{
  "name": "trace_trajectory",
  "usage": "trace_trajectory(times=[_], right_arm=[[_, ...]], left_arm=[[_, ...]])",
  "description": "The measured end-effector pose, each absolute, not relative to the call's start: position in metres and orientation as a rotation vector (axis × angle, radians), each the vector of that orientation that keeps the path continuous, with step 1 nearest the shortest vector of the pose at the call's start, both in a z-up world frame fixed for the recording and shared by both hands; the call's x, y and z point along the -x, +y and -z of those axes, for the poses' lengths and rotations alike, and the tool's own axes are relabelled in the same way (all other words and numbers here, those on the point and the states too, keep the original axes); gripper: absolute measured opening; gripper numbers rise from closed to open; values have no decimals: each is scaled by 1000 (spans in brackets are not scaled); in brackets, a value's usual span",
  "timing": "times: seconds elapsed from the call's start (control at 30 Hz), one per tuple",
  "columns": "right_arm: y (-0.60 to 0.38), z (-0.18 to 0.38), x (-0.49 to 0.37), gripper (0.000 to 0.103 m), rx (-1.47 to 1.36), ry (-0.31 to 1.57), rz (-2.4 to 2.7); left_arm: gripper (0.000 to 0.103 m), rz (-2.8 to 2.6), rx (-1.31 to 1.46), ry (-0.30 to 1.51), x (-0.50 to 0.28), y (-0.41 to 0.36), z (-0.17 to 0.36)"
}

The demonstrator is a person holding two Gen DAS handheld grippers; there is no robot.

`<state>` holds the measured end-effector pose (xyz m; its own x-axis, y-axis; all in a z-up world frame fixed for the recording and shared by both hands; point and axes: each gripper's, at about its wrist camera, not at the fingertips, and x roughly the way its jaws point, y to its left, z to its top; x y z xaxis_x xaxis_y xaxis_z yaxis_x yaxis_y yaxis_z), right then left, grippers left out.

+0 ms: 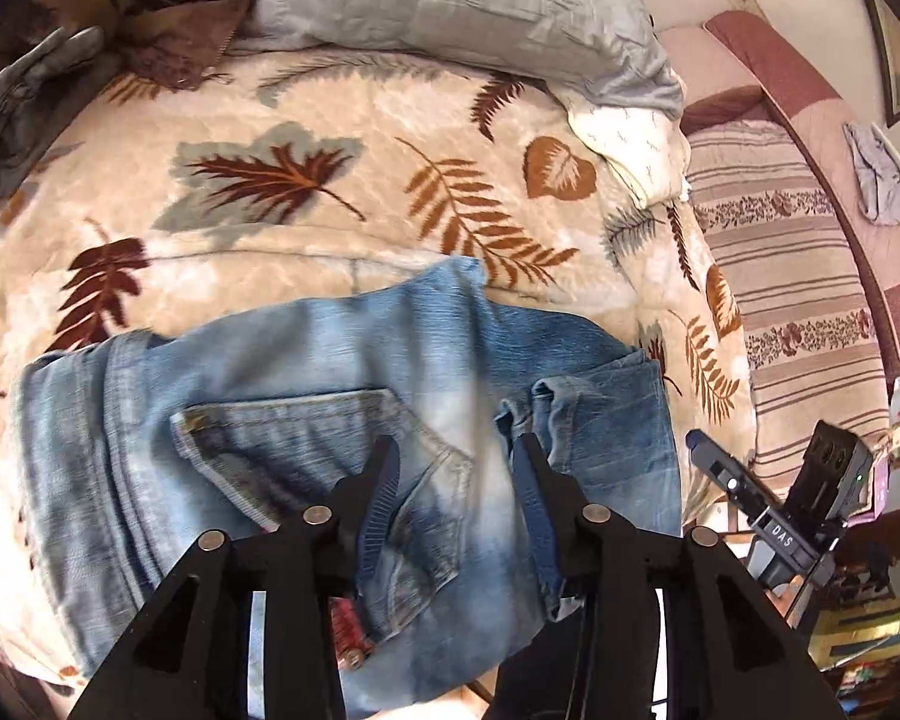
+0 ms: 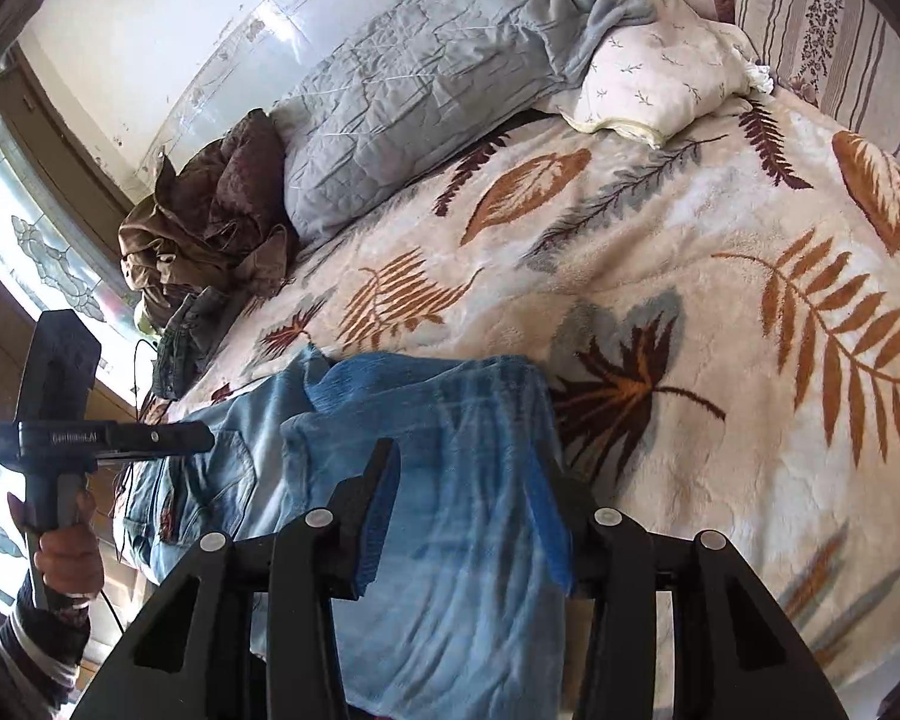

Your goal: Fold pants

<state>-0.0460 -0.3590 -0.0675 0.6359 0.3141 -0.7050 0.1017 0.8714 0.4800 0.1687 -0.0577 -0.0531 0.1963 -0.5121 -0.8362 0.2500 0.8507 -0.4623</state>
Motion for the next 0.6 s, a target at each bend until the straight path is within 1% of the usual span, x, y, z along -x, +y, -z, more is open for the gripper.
trace_trajectory(times=[0.17, 0.23, 0.3, 0.37, 0.4, 0.5, 0.6], right_arm=[[-309, 86, 59, 50, -545, 954, -243], [-288, 96, 59, 50, -461, 1016, -215], [-270, 87, 60, 50, -336, 1020, -172], [-256, 71, 58, 50, -307, 993, -195], [-246, 61, 57, 50, -294, 967, -215], [-198, 42, 50, 59, -193, 931, -308], [-137, 40, 45, 59, -79, 928, -405]], left_arm=[[42, 486, 281, 1223, -142, 12, 42], [43, 450, 307, 1202, -135, 45, 39], [46, 409, 356, 1194, -130, 80, 39], [51, 384, 410, 1201, -127, 108, 45], [52, 384, 437, 1210, -127, 119, 49], [52, 402, 533, 1245, -131, 142, 67], [52, 439, 612, 1267, -144, 153, 84]])
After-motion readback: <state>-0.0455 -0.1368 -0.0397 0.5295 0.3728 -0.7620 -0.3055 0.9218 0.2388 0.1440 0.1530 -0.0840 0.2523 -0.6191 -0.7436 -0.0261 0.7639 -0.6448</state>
